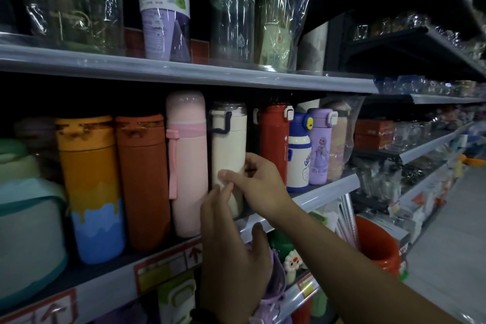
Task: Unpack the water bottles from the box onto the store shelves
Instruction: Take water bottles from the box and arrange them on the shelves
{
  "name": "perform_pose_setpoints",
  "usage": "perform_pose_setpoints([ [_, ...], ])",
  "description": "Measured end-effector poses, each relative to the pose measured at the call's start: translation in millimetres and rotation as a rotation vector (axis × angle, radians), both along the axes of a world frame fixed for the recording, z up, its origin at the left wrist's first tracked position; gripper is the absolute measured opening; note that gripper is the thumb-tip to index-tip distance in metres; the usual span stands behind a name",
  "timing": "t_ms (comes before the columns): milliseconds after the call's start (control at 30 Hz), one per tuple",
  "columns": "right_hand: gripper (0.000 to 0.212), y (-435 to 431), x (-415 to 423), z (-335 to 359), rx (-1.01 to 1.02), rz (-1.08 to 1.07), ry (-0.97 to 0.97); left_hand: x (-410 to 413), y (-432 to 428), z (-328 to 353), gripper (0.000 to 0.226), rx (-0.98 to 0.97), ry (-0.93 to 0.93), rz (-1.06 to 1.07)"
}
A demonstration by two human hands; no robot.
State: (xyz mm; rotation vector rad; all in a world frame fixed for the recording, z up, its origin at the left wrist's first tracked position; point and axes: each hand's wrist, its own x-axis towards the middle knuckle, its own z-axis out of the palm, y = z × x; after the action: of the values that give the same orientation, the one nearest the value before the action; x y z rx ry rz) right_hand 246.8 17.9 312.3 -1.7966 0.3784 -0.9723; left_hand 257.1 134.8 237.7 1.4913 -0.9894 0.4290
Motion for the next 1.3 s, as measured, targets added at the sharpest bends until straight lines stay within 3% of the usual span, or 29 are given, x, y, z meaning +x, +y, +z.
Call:
perform_pose_setpoints([
  [100,0.051,-3,2,-1,-0.064,-0.101,0.056,1,-1,-4,0.086,0.012,0.015,-0.002],
  [267,0.061,-5,2,-6,0.022,-0.069,0.081,3,1,2,0.084,0.02,0.118,-0.042],
  [600,0.055,-5,-1,-14,-0.01,-0.16,0.027,19,12,12,0.072,0.034,0.22,-0.17],
  [900,0.051,-7,0,-20,0.02,-0.091,0.049,15,13,15,0.082,0.189,0.105,-0.089],
  [1067,0.067,-2,-1,-24,-0.022,-0.173,0.021,17,12,18,0.075,0.204,0.113,-0.011],
  [1300,0.056,4,-10,-21,-0.141,-0.315,0.024,21,12,25,0.056,0.201,0.167,-0.057],
])
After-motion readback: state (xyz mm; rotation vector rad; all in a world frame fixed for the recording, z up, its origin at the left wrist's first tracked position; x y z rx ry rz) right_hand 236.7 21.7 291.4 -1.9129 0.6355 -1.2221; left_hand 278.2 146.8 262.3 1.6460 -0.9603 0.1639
